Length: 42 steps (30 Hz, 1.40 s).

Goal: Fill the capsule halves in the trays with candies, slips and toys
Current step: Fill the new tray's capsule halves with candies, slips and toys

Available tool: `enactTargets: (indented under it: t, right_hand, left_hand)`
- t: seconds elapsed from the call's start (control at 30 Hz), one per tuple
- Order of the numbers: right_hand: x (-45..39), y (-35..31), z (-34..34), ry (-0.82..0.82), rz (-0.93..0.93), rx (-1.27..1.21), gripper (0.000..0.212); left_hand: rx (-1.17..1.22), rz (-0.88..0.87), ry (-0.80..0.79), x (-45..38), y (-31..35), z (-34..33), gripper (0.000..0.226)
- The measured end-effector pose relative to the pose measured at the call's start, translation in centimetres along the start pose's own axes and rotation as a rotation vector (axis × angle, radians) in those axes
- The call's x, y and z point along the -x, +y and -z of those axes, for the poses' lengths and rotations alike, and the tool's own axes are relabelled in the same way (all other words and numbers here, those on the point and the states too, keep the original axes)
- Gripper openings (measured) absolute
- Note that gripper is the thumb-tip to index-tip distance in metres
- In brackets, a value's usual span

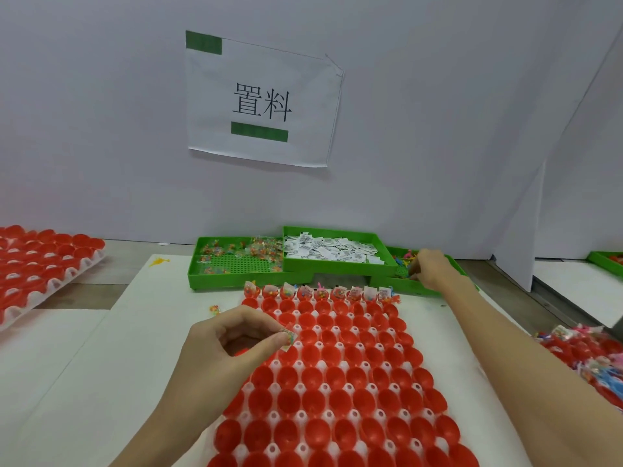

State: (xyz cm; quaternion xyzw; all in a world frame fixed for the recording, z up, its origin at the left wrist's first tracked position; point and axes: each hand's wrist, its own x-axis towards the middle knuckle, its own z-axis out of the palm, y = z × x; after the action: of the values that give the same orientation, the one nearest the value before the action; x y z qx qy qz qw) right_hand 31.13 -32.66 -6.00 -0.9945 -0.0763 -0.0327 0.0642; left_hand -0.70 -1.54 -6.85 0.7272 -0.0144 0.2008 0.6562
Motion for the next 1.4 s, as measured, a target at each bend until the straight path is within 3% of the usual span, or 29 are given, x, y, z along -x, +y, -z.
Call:
enactTargets:
  t: [0.2,0.37,0.6,0.83,1.03,1.13,1.27,1.4]
  right_hand:
    - [-0.4,-0.5,0.3,-0.014,-0.043,-0.019,0.009]
    - [-0.5,-0.4,0.6,-0.061,-0.103,-0.085,0.021]
    - [-0.4,0.2,0.2,-0.057,-0.151,-0.225,0.02]
    - [0.2,-0.1,-0.7,0.099,-0.118,-0.358,0.008]
    - [1.5,-0.4,-0.3,0.373,-0.129,-0.481,0.009]
    - [3.0,-1.6,0.6,0.472,-0.132,-0.658,0.011]
    - [7.0,-4.3,2.2,0.427,-0.145,-1.029,0.018]
    - [14.3,-8.6,3.6,0.259,0.114,-1.074,0.016]
  left_hand:
    - [-0.006,0.007,-0.005,0.1,0.2,0.1,0.014]
    - [-0.019,0.022,-0.004,0.0,0.1,0.2,0.013]
    - [-0.02,0.026,-0.008,-0.1,-0.3,0.1,0.015]
    - [-0.032,0.016,-0.015,-0.1,-0.3,0.2,0.012]
    - [-0.02,-0.01,-0.017,0.0,0.1,0.4,0.012]
    - [-0.031,-0.022,-0.01,0.0,0.1,0.4,0.012]
    - [-0.039,-0.032,-0.016,0.1,-0.2,0.3,0.011]
    - [-0.095,-0.072,-0.038,0.1,-0.7,0.2,0.01]
